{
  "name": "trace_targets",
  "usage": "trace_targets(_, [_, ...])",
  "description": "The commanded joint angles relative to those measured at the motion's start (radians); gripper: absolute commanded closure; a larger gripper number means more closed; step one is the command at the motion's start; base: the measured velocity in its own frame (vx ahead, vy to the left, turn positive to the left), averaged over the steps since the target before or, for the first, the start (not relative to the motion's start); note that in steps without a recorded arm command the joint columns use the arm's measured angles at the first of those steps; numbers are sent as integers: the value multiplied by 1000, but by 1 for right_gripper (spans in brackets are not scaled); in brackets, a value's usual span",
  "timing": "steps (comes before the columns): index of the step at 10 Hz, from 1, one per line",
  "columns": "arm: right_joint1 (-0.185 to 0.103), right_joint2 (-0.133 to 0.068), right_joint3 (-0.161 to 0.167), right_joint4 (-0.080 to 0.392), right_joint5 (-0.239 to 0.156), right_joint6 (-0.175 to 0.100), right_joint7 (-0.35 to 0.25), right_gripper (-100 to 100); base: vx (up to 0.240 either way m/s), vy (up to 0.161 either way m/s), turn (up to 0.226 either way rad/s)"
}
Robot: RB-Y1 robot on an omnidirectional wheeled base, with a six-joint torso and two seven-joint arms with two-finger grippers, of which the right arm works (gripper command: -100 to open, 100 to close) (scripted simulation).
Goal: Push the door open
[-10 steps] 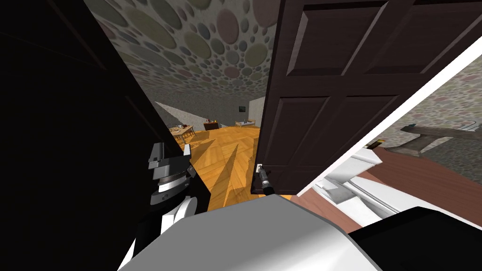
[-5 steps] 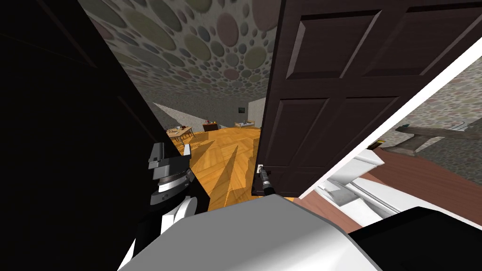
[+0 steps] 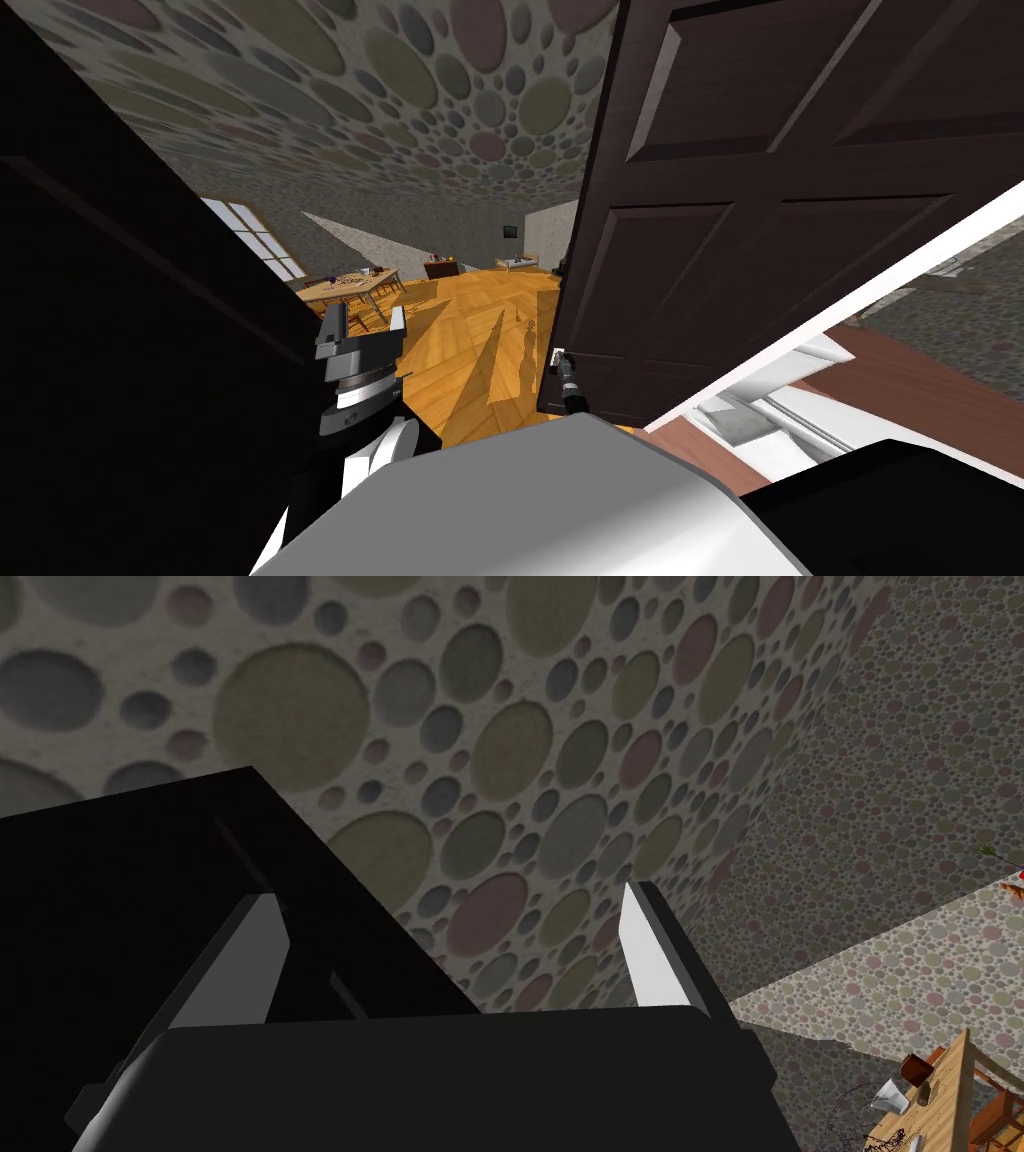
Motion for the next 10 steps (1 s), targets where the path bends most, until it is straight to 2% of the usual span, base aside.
trace_targets(1, [-20,-4,-29,19,-14,-7,6,100,198,18,-54])
trace_targets(4, [-27,9,-59,21,-30,0,14,100,201,40,-61])
trace_targets(5, [-27,10,-50,26,-26,2,15,100,92,22,-26])
trace_targets(6, [-29,1,-67,26,-35,0,19,100,161,32,-44])
trace_targets(10, [-30,-9,-110,29,-57,-1,31,100,220,13,-56])
